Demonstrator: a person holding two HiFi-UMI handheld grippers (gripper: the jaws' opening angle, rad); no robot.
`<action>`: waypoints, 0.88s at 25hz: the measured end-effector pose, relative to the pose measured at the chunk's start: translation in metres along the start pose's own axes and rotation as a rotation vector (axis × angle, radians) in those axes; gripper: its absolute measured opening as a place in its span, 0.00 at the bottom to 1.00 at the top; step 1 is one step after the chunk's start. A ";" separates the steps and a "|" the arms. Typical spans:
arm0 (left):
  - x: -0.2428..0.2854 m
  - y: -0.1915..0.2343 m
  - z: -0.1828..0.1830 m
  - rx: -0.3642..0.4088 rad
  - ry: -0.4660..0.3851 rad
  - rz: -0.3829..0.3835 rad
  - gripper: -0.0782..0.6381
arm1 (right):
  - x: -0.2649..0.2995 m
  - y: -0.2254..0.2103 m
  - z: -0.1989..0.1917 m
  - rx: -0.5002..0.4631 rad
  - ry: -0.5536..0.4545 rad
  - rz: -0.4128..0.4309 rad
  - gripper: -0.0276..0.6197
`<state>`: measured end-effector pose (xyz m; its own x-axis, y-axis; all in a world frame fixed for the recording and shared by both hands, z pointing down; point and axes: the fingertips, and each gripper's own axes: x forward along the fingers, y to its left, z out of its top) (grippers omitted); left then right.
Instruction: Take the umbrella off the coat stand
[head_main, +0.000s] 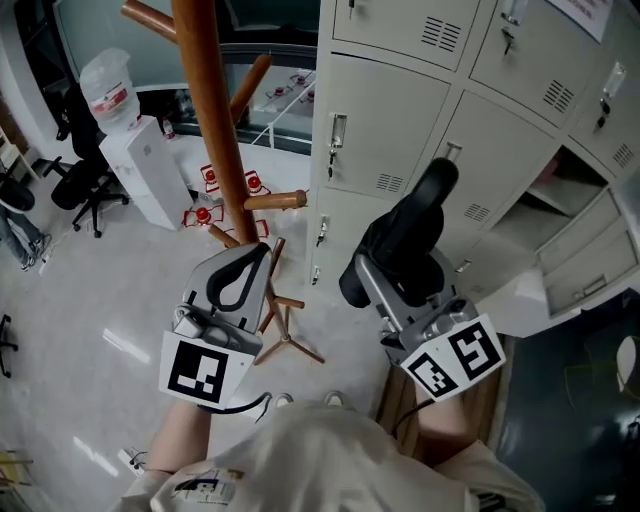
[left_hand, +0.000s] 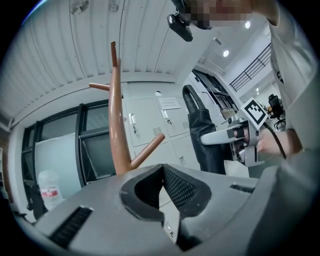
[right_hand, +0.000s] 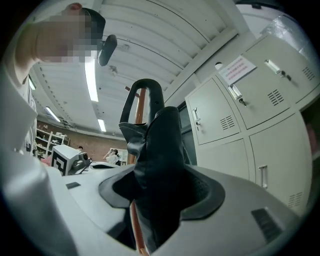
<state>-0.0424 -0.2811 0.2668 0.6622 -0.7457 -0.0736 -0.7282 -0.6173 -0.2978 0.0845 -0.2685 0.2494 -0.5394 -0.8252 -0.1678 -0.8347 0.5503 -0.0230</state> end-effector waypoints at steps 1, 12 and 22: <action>0.002 -0.003 0.000 0.010 0.000 -0.005 0.12 | -0.006 -0.002 0.002 -0.010 0.001 -0.013 0.42; 0.013 -0.026 -0.017 -0.035 0.024 -0.072 0.12 | -0.046 -0.021 -0.025 0.010 0.068 -0.101 0.42; 0.015 -0.038 -0.052 -0.040 0.099 -0.093 0.12 | -0.047 -0.011 -0.072 0.061 0.163 -0.052 0.42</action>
<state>-0.0141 -0.2817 0.3262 0.7079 -0.7047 0.0476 -0.6723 -0.6929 -0.2607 0.1114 -0.2448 0.3290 -0.5104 -0.8599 -0.0031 -0.8565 0.5087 -0.0877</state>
